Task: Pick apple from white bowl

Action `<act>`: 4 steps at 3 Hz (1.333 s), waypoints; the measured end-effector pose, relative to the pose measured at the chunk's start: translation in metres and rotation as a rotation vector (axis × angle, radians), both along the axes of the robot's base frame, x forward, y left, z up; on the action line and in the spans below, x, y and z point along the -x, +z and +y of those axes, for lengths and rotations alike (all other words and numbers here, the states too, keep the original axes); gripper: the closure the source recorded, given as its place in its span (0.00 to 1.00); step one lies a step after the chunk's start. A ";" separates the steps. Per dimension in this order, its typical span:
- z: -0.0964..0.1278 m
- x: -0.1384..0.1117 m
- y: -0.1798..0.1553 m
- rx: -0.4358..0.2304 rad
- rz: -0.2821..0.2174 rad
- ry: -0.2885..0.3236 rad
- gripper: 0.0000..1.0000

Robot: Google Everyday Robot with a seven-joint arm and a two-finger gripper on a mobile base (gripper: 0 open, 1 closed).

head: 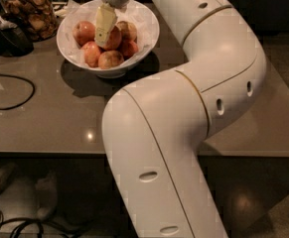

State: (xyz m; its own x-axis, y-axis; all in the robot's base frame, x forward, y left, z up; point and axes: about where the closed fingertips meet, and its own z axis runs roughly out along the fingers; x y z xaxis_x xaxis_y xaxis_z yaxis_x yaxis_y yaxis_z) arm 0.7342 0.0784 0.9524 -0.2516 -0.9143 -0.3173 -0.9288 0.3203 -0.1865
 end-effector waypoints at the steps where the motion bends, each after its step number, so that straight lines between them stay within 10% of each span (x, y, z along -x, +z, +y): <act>1: 0.005 0.005 -0.001 -0.010 0.020 0.001 0.40; 3: 0.008 0.005 -0.009 -0.021 0.043 0.003 0.49; 4: 0.008 0.004 -0.021 -0.031 0.070 0.007 0.35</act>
Offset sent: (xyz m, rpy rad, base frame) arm -0.0209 0.0044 0.0043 -0.0018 0.0763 0.0051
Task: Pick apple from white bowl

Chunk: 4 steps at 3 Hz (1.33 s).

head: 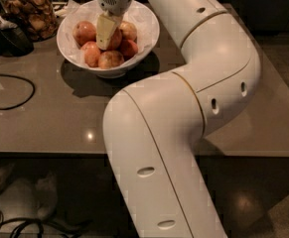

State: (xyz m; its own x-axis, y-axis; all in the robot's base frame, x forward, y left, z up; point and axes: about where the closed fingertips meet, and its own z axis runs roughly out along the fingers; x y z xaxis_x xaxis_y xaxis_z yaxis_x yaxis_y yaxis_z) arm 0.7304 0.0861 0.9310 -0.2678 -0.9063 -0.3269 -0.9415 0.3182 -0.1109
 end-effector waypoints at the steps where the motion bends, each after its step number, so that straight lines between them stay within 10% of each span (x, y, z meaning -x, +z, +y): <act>1: 0.000 -0.002 -0.012 -0.007 0.023 0.012 0.14; 2: 0.000 0.000 -0.010 -0.007 0.023 0.012 0.00; 4: 0.001 -0.009 -0.018 -0.014 0.013 0.016 0.38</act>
Offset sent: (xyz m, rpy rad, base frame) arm 0.0092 -0.0161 -0.0189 -0.0051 0.0993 0.0260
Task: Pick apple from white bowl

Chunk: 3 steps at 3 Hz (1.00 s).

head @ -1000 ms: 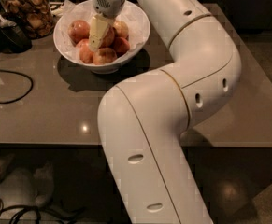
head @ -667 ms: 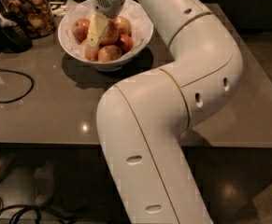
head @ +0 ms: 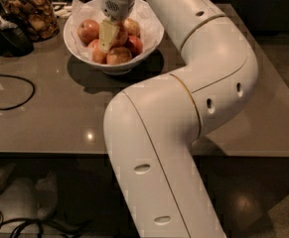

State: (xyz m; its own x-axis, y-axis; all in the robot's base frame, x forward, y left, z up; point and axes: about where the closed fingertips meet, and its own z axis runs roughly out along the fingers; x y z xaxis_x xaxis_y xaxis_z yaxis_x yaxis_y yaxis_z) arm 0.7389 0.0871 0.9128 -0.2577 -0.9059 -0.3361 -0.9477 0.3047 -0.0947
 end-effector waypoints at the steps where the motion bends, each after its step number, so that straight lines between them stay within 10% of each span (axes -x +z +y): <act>1: 0.000 0.000 0.000 0.000 0.000 0.000 0.60; 3: 0.000 0.000 0.001 0.000 0.000 0.000 1.00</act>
Offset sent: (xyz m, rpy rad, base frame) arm 0.0000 0.0000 0.0000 0.0000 0.0000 0.0000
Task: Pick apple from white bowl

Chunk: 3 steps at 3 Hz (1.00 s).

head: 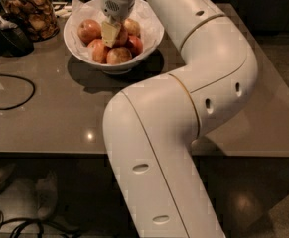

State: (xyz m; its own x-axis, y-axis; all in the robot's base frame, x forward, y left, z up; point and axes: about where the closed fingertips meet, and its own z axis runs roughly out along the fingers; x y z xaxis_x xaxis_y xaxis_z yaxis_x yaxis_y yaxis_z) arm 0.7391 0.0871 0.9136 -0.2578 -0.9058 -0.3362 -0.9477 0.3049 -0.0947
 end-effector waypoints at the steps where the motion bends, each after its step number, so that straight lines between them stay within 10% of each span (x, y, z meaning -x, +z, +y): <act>1: -0.012 0.005 0.021 -0.017 -0.014 -0.051 1.00; 3: -0.022 0.017 0.063 -0.044 -0.063 -0.081 1.00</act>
Offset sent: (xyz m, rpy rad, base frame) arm -0.0331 -0.0408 0.0845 0.0555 -0.0557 -0.1217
